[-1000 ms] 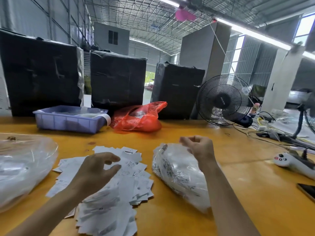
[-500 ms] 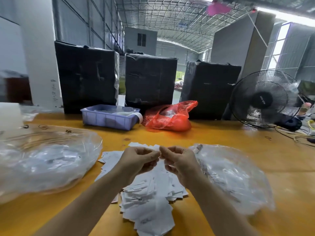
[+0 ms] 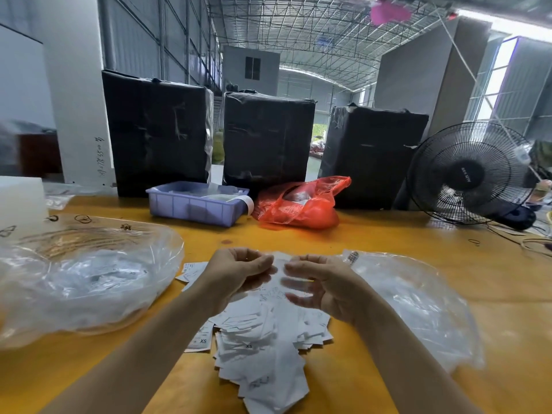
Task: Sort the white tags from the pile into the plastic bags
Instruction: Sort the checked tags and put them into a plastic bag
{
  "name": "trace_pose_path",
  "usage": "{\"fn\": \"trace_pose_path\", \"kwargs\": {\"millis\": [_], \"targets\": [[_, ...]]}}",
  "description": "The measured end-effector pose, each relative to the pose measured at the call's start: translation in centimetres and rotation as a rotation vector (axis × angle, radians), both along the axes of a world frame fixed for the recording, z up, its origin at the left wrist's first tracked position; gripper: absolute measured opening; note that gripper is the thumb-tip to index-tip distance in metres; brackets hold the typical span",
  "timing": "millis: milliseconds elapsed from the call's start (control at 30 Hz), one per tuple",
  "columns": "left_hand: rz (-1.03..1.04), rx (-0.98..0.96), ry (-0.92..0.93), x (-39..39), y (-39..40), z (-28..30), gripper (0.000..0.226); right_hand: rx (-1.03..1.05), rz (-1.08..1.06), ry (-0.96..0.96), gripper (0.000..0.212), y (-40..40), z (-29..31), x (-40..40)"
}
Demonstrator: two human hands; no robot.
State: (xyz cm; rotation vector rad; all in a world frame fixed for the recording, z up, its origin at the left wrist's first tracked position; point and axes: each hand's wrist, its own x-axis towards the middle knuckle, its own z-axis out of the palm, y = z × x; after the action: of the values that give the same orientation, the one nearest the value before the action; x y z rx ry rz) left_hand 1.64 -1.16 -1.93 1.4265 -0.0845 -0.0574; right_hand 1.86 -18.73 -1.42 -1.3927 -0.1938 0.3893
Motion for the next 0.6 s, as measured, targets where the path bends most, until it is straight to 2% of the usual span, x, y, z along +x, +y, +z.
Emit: {"fn": "trace_pose_path", "kwargs": {"millis": [100, 300, 400, 600], "targets": [[0.040, 0.048, -0.043, 0.1, 0.3, 0.0, 0.004, 0.027, 0.002, 0.008, 0.021, 0.3, -0.3, 0.2], [0.075, 0.060, -0.079, 0.4, 0.7, 0.0, 0.004, 0.108, -0.216, -0.001, 0.015, 0.3, -0.6, 0.5], [0.055, 0.099, -0.062, 0.3, 0.8, 0.1, 0.011, 0.070, -0.265, -0.067, 0.017, 0.3, -0.6, 0.3], [-0.223, 0.354, -0.065, 0.0, 1.9, 0.7, 0.078, -0.132, -0.148, -0.234, 0.016, 0.9, -0.5, -0.6]]}}
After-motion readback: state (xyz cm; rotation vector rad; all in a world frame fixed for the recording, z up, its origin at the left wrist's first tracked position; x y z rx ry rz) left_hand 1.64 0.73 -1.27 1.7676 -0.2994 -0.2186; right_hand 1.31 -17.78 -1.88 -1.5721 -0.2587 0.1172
